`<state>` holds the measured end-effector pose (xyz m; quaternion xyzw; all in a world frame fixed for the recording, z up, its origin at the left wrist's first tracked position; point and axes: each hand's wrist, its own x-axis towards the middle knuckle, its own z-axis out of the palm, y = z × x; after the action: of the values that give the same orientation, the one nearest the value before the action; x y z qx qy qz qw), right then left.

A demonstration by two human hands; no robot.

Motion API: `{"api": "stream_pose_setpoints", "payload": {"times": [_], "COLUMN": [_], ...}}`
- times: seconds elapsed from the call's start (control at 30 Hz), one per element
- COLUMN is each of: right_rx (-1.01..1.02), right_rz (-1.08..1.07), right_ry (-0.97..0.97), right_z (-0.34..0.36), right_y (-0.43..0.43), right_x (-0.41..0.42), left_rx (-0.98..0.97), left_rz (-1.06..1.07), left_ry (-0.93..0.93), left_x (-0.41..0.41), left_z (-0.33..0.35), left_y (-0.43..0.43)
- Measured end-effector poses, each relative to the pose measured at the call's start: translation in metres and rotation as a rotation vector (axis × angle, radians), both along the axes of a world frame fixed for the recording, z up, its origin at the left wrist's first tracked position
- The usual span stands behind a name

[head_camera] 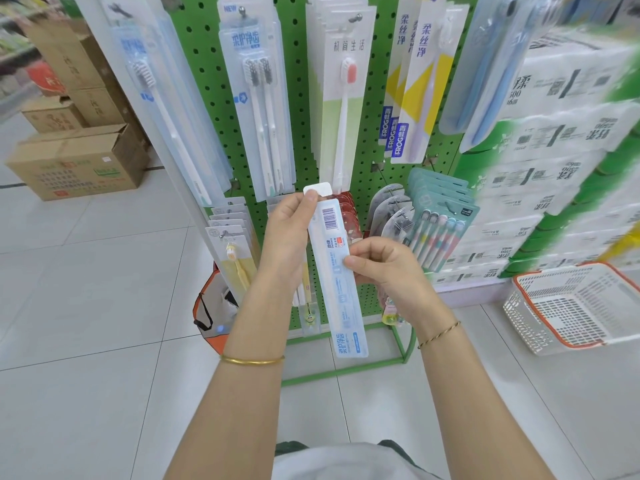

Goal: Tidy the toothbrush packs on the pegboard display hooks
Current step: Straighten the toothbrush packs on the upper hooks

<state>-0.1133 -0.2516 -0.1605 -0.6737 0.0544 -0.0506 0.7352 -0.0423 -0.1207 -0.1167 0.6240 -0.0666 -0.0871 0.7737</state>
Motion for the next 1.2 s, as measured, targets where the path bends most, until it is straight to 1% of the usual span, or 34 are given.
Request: {"api": "stream_pose_setpoints", "payload": {"times": [0.17,0.3,0.37,0.43,0.5,0.7,0.8,0.9,1.03,1.13,1.2], "right_rx": [-0.046,-0.04,-0.081,-0.111,-0.154,-0.317,-0.389,-0.48,-0.58,-0.678,-0.697], "right_rz": [0.086,0.273,0.336,0.334,0.29,0.024,-0.112,-0.197,-0.298,-0.381,-0.413], "right_ry": [0.035,0.128,0.126,0.083,0.027,-0.176,-0.279,-0.321,-0.35,-0.382,-0.378], "right_z": [-0.004,-0.006,-0.002,0.006,0.017,0.063,0.092,0.11,0.118,0.12,0.122], "right_y": [0.003,0.01,0.019,0.032,0.045,0.09,0.117,0.138,0.158,0.167,0.173], "right_x": [0.004,0.011,0.014,0.016,0.021,0.05,0.061,0.072,0.086,0.094,0.099], "left_rx": [-0.134,-0.26,-0.321,-0.364,-0.357,-0.144,-0.074,0.035,0.106,0.102,0.071], "left_rz": [-0.063,-0.083,-0.107,-0.123,-0.113,0.024,0.061,0.122,0.166,0.181,0.219], "left_ry": [0.089,0.133,0.132,0.109,0.059,-0.165,-0.226,-0.302,-0.406,-0.448,-0.451], "left_x": [-0.002,-0.002,-0.002,-0.001,0.003,0.007,0.01,0.018,0.031,0.039,0.042], "left_z": [0.003,0.005,0.007,0.011,0.018,0.057,0.075,0.092,0.11,0.115,0.115], "left_y": [0.003,0.012,0.019,0.03,0.045,0.086,0.106,0.118,0.129,0.134,0.134]}}
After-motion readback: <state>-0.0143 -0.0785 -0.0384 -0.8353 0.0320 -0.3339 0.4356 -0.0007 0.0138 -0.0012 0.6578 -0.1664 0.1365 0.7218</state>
